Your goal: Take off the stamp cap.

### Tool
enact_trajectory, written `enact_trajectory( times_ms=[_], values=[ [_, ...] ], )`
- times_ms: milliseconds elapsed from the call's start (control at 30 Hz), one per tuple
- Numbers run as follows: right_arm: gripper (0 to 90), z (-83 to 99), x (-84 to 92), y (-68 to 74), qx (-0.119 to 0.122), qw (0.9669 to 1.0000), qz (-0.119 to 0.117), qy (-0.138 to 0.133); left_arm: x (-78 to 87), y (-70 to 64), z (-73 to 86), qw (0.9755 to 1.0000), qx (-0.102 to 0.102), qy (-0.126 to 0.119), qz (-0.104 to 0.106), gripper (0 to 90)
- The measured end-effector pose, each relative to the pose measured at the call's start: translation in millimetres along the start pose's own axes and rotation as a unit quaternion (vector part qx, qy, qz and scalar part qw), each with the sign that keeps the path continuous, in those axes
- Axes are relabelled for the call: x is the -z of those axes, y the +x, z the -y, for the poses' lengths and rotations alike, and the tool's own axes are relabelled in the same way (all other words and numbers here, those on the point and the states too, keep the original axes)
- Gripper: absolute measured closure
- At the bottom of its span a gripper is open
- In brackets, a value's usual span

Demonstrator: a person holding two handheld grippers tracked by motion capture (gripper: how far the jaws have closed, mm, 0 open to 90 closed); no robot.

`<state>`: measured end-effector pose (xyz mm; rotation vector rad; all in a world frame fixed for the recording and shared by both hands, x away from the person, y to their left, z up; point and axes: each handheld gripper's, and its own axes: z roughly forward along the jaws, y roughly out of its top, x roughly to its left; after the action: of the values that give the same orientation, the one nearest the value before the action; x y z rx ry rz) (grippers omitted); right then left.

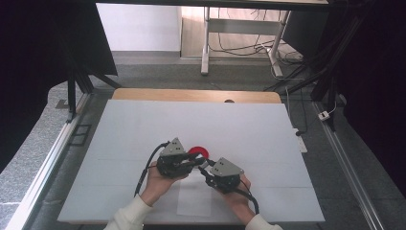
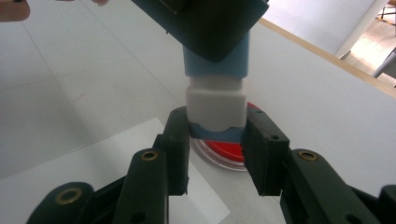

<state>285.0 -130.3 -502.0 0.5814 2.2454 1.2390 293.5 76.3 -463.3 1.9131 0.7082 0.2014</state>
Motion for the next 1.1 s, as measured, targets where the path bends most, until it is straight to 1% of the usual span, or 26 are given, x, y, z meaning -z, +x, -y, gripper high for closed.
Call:
enact_trajectory(
  times_ms=[300, 633, 767, 933, 1100],
  values=[
    [63.3, 0.1, 0.1, 0.1, 0.001, 1.0, 0.002, 0.0, 0.3, -0.1, -0.1, 1.0, 0.0, -0.001, 0.0, 75.3],
    [64.4, 0.4, -0.4, 2.2, 0.016, 0.9998, 0.008, 0.007, -0.6, 0.4, 0.6, 1.0, 0.001, 0.004, 0.0, 75.3],
    [64.5, 0.6, -0.5, 3.0, 0.018, 0.9997, 0.012, 0.009, -0.6, 0.7, 1.0, 1.0, 0.001, 0.003, 0.001, 75.3],
    [64.5, 1.4, 0.0, 3.9, 0.016, 0.9997, 0.016, 0.003, -0.1, 2.4, 1.6, 1.0, 0.007, 0.0, 0.004, 75.4],
    [64.6, 2.6, -0.3, 5.8, 0.009, 0.9998, 0.019, -0.001, 0.1, 2.1, 1.8, 1.0, 0.006, 0.0, 0.004, 75.4]
  ],
)
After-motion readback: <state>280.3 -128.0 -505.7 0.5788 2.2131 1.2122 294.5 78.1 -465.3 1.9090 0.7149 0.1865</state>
